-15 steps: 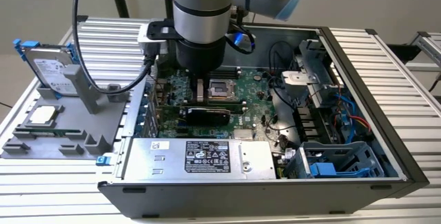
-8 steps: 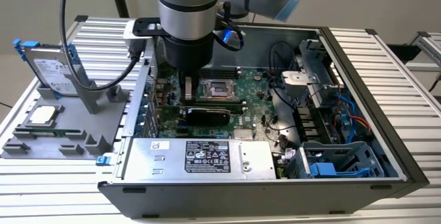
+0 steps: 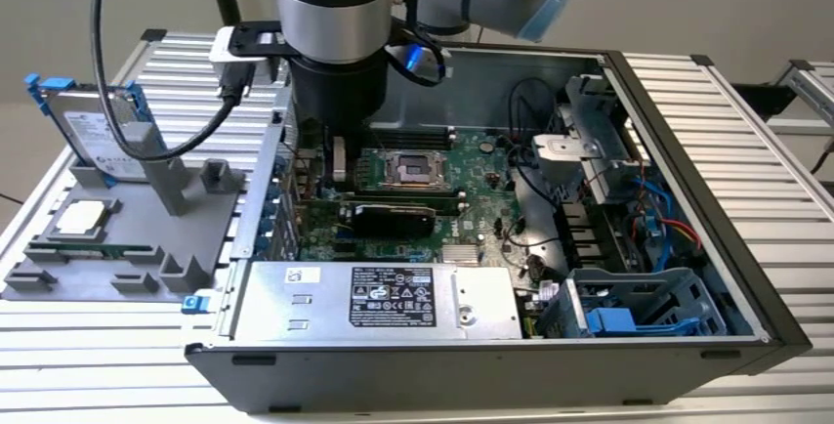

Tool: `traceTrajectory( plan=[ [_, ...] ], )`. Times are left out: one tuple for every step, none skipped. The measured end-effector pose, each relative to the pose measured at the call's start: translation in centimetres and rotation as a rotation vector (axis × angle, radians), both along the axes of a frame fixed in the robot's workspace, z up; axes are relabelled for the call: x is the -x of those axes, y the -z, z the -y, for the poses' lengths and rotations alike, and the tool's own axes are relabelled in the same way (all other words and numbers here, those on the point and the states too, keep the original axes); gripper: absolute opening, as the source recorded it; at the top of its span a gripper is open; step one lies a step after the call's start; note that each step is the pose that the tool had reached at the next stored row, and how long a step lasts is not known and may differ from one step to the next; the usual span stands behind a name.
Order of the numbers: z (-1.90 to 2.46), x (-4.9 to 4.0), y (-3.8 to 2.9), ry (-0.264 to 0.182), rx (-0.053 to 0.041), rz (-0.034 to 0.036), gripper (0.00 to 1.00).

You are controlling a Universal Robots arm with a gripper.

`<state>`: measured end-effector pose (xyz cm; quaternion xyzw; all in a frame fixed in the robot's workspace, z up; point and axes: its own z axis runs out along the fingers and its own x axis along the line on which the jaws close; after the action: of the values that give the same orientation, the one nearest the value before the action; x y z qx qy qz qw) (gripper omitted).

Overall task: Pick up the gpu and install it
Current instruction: 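Insert the gpu into the slot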

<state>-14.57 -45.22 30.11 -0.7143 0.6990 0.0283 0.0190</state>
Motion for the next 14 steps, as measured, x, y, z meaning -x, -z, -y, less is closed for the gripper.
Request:
traceTrajectory(
  plan=[
    [0.0, 0.19, -0.1, 0.0, -0.0003, 0.0, 0.0],
    [0.0, 0.37, -0.15, 0.0, -0.0008, 0.0, 0.0],
    [0.0, 0.58, -0.19, 0.0, -0.0012, 0.0, 0.0],
    [0.0, 0.8, -0.23, 0.0, -0.0015, 0.0, 0.0],
    [0.0, 1.06, -0.26, 0.0, -0.002, 0.0, 0.0],
    [0.0, 1.3, -0.29, 0.0, -0.0025, 0.0001, 0.0],
    [0.0, 1.57, -0.31, 0.0, -0.0028, 0.0, 0.0],
    [0.0, 1.82, -0.31, 0.0, -0.0031, 0.0, 0.0],
    [0.0, 2.08, -0.32, 0.0, -0.0034, 0.0, 0.0],
    [0.0, 2.37, -0.32, 0.0, -0.0035, 0.0, 0.0],
    [0.0, 2.64, -0.31, 0.0, -0.0038, 0.0001, 0.0],
    [0.0, 2.92, -0.32, 0.0, -0.0039, 0.0001, 0.0],
    [0.0, 3.16, -0.32, 0.0, -0.0039, 0.0001, 0.0],
    [0.0, 3.38, -0.33, 0.0, -0.0038, 0.0, 0.0]
  ],
)
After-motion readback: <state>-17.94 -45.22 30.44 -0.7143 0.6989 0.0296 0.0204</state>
